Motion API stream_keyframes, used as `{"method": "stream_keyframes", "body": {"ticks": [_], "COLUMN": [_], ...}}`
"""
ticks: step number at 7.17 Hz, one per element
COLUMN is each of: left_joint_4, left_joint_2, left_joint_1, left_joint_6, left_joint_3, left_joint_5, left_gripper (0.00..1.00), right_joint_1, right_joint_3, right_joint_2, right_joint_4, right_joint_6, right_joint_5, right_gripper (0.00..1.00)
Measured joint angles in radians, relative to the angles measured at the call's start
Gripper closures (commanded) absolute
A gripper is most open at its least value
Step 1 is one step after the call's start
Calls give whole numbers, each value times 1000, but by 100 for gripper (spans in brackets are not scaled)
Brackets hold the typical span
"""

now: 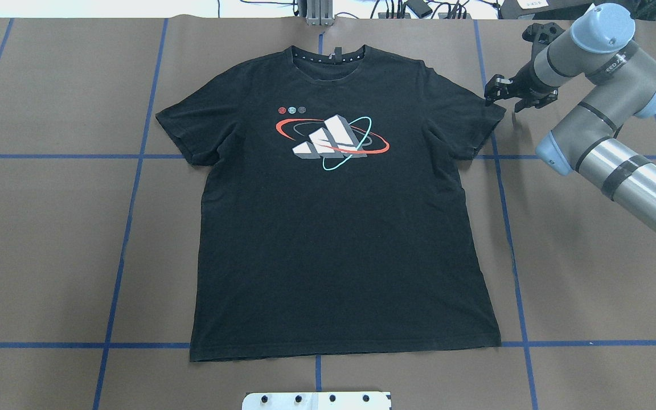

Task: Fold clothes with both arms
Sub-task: 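Move the right gripper in over the shirt's sleeve farthest from the robot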

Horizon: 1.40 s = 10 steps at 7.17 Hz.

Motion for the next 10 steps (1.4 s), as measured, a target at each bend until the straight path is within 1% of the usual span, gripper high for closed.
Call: {"method": "stream_keyframes", "body": {"ticks": [1, 2, 4, 5, 6, 10], "left_joint_4": [0, 0, 0, 0, 0, 0], "left_joint_2": [0, 0, 1, 2, 2, 6], "left_joint_1": [0, 0, 0, 0, 0, 0], "left_joint_6": [0, 0, 0, 0, 0, 0], "left_joint_3": [0, 1, 1, 1, 1, 1], "left_joint_5": [0, 0, 0, 0, 0, 0], "left_gripper": [1, 1, 1, 1, 1, 1], "right_joint_1": [-1, -1, -3, -5, -6, -8], "right_joint_3": [1, 3, 3, 4, 6, 16], "right_joint_2": [-12, -18, -14, -11, -10, -13], "right_joint_4": [10, 17, 22, 23, 23, 24], "right_joint_6": [0, 1, 4, 7, 11, 32], "right_joint_5": [0, 0, -1, -1, -1, 0], "right_gripper": [37, 45, 45, 69, 100, 100]}}
